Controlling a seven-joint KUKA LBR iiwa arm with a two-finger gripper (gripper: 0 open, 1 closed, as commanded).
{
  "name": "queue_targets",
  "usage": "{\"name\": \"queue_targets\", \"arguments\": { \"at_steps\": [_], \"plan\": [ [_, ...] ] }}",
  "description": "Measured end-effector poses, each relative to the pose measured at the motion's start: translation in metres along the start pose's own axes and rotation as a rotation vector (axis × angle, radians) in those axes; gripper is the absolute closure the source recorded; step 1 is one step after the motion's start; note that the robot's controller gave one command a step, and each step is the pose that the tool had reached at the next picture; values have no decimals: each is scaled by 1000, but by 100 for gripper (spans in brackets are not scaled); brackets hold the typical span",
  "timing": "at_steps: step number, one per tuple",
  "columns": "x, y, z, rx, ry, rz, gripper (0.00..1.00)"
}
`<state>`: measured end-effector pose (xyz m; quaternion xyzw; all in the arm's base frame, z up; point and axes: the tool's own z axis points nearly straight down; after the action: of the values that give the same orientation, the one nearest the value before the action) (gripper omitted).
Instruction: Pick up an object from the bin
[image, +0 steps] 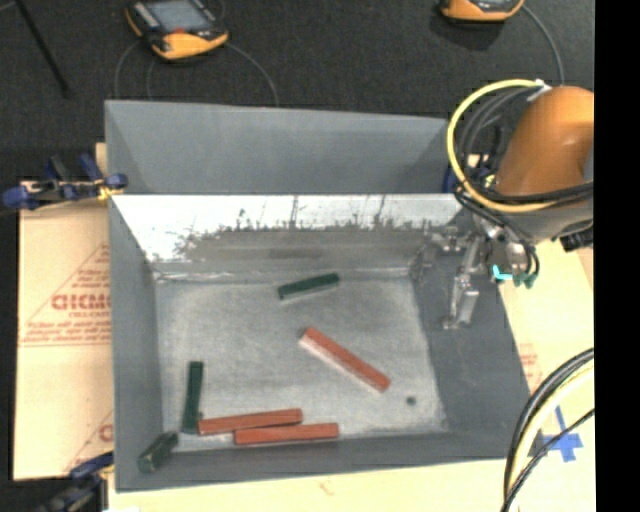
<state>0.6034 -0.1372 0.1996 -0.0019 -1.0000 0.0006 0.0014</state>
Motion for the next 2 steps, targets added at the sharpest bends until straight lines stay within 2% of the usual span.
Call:
{"name": "queue_targets", "arguments": {
  "at_steps": [1, 2],
  "plan": [
    [-2, 0, -5, 1, -8, -3, 0],
    [15, 38, 61, -2, -10, 97, 0]
  ]
}}
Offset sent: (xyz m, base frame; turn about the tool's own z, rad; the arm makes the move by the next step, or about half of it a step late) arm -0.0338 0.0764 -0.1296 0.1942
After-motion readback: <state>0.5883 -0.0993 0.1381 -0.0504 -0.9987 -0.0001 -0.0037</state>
